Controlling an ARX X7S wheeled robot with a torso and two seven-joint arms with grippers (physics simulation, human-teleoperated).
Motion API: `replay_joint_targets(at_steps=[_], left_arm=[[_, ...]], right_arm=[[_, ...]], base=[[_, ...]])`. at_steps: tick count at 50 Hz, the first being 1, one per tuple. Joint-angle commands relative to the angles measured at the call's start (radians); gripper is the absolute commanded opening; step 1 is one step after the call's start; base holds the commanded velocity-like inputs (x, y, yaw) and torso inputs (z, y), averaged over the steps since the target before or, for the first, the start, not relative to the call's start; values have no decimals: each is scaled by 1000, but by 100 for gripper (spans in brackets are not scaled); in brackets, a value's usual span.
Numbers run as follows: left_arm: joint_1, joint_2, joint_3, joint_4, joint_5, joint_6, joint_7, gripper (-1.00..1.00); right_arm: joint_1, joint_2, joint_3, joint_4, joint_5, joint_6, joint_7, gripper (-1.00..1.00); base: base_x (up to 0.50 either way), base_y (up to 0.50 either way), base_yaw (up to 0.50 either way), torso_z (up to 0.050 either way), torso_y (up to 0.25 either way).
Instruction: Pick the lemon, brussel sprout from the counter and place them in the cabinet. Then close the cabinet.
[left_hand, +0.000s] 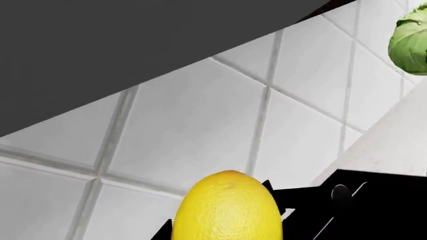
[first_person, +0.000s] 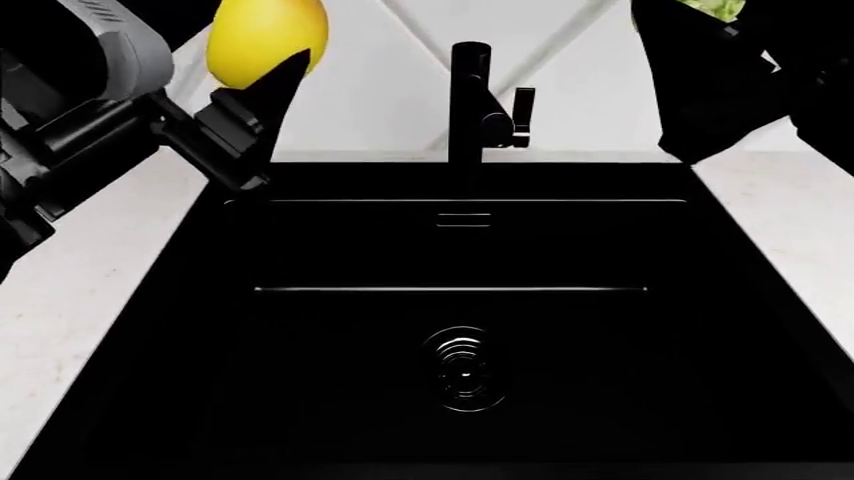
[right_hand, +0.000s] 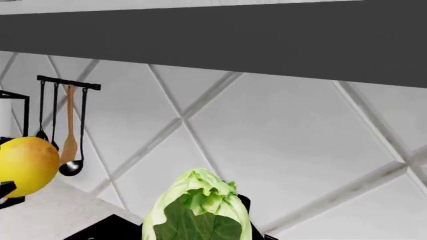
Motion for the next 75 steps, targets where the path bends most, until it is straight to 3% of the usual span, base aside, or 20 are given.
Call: replay_joint_targets(at_steps=[1, 14, 36, 53, 64, 75], left_arm=[[-36, -10, -125, 138, -117, -80, -120, -100], [-216, -12, -214, 184, -265, -182, -217, -100], [-445, 30, -199, 145, -347, -213, -272, -100], [-657, 78, -32, 51, -176, -145, -238, -100], [-735, 68, 188, -124, 117, 38, -157, -100], [-785, 107, 284, -358, 283, 194, -127, -100]], right_arm=[[9, 16, 5, 0, -14, 6, -7, -100], [-17, 25, 0, -7, -23, 6, 0, -100], [-61, 47, 14, -18, -29, -10, 0, -100], [-58, 47, 3, -18, -40, -13, -9, -100], [-54, 42, -3, -22, -43, -18, -13, -100], [-67, 41, -4, -28, -57, -28, -21, -100]], base=[[0, 0, 0, 0, 0], [0, 0, 0, 0, 1], [0, 0, 0, 0, 0], [0, 0, 0, 0, 1], [0, 0, 0, 0, 0], [0, 0, 0, 1, 1]])
